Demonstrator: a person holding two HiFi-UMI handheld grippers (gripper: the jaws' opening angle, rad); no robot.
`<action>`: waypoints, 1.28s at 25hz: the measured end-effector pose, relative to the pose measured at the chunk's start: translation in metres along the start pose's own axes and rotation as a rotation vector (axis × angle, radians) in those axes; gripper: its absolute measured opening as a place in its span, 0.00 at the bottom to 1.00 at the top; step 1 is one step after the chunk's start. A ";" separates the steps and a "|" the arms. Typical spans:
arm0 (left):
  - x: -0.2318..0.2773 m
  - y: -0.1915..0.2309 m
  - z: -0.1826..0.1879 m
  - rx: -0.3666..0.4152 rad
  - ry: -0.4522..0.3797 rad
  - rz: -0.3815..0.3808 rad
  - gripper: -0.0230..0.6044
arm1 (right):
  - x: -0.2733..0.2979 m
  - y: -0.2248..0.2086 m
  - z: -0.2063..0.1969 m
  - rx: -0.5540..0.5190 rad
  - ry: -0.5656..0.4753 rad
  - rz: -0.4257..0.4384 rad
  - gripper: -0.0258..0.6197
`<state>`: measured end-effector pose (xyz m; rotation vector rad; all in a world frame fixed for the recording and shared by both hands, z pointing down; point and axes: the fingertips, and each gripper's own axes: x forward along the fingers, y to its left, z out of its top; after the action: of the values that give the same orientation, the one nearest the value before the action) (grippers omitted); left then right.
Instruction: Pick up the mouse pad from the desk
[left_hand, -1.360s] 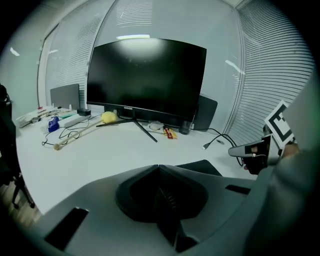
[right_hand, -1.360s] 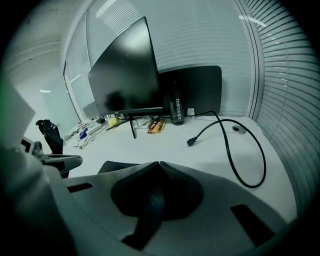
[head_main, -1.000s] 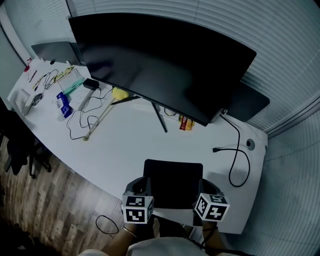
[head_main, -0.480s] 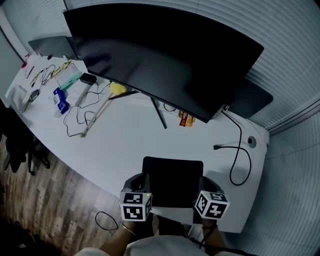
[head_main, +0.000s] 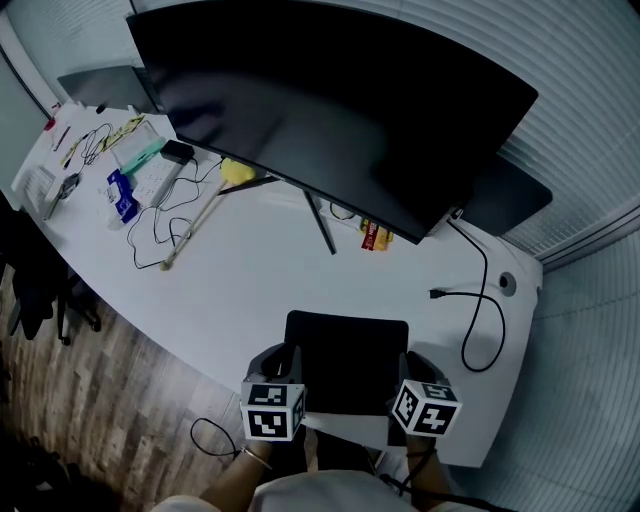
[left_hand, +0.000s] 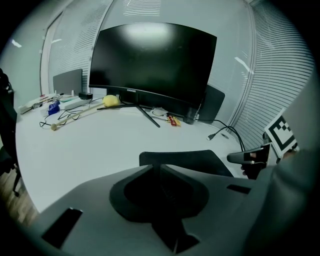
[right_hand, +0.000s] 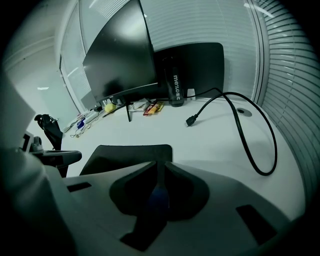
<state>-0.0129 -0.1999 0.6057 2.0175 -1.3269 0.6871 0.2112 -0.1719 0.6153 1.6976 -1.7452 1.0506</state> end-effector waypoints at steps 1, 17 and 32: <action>0.000 0.001 0.000 -0.005 -0.001 0.006 0.11 | 0.000 0.000 0.000 -0.001 0.001 0.000 0.10; 0.004 0.009 -0.007 0.005 0.045 0.057 0.26 | 0.011 -0.003 -0.004 -0.031 0.043 0.016 0.28; 0.019 0.016 -0.019 0.005 0.096 0.090 0.26 | 0.022 -0.004 -0.011 -0.073 0.085 0.007 0.28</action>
<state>-0.0227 -0.2024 0.6349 1.9136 -1.3675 0.8185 0.2108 -0.1766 0.6399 1.5812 -1.7158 1.0342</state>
